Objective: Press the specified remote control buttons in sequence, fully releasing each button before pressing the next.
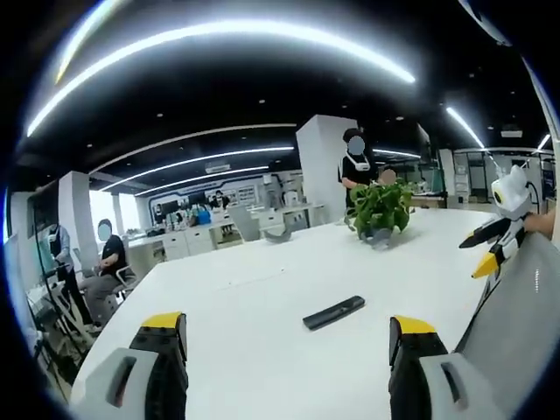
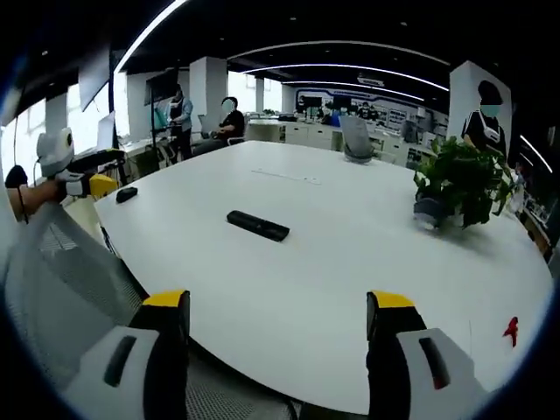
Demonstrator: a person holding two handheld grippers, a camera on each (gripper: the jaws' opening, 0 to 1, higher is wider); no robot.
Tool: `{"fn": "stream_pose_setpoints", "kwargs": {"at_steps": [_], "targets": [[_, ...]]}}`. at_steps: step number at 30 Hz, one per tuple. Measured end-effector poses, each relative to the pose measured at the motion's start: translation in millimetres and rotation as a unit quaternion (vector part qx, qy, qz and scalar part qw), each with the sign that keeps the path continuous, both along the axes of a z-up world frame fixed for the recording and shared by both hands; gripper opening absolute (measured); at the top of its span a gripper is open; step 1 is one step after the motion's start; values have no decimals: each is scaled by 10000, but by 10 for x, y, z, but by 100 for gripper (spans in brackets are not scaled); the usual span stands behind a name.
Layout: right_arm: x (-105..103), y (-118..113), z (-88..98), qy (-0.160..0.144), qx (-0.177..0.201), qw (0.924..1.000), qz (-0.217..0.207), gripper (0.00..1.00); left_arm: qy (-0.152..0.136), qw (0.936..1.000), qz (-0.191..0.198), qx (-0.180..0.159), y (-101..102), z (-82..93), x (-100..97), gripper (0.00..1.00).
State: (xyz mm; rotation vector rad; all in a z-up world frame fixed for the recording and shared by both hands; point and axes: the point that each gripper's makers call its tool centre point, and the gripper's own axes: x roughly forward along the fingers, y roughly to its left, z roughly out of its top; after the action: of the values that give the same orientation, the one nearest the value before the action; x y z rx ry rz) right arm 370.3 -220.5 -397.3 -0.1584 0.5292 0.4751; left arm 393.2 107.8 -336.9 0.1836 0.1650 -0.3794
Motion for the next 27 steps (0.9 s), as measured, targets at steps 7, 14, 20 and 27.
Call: {"fn": "stream_pose_setpoints", "kwargs": {"at_steps": [7,14,20,27], "targets": [[-2,-9,-6,28,-14,10000,-38,86,-17,10000,6,-57,48,-52,13,100],[0,-5,7,9,9,10000,-52,86,-13,10000,-20,-61,31,-48,6,100],[-14,8,-16,70,-31,10000,8,86,56,9999,13,-111,31,-38,8,100],[-9,3,-6,42,-3,10000,-2,86,91,9999,-5,-59,13,-24,5,100]]}}
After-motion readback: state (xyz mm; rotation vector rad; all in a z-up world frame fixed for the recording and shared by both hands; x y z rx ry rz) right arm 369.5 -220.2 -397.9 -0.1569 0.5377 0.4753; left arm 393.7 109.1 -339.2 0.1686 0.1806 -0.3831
